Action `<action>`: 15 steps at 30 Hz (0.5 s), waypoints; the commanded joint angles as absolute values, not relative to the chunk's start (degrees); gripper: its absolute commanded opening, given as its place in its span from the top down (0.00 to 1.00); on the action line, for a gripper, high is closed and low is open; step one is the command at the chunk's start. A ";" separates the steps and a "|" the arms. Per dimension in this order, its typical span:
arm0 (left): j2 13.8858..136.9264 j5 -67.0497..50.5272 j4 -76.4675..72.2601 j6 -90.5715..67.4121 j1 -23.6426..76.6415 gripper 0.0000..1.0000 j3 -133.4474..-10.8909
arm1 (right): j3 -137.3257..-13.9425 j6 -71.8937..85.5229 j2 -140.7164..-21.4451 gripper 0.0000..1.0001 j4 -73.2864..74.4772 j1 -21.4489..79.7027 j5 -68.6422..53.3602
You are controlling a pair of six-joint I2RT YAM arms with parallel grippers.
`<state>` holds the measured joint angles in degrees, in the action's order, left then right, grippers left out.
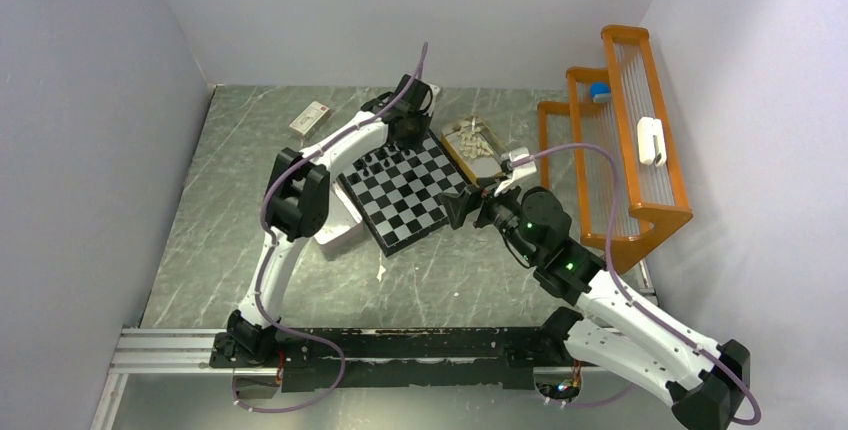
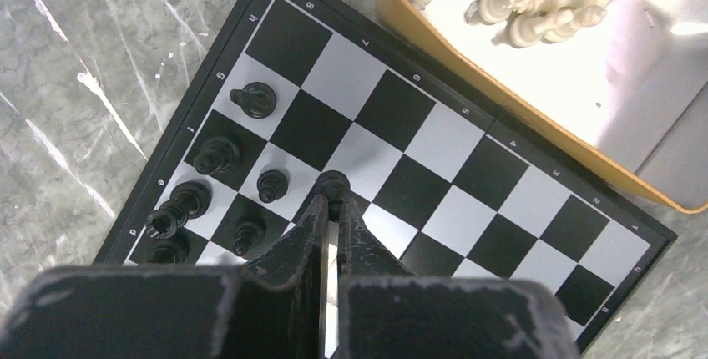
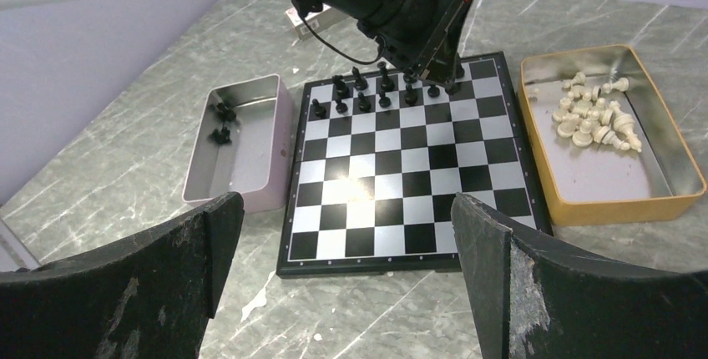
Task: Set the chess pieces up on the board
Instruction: Place the chess piece on the chessboard.
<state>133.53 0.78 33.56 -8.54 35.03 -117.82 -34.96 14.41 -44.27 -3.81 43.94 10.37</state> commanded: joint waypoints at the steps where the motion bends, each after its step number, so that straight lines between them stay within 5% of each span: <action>1: 134.78 3.12 34.57 -7.36 35.51 0.95 -120.89 | -35.28 14.96 -42.58 0.00 -3.03 43.82 10.97; 15: 138.47 4.12 35.19 -6.05 35.46 0.92 -123.53 | -36.34 15.23 -42.62 0.00 -3.68 43.81 9.56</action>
<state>137.21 2.42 34.79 -7.27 35.05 -121.36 -35.00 14.61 -43.16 -3.09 43.94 9.82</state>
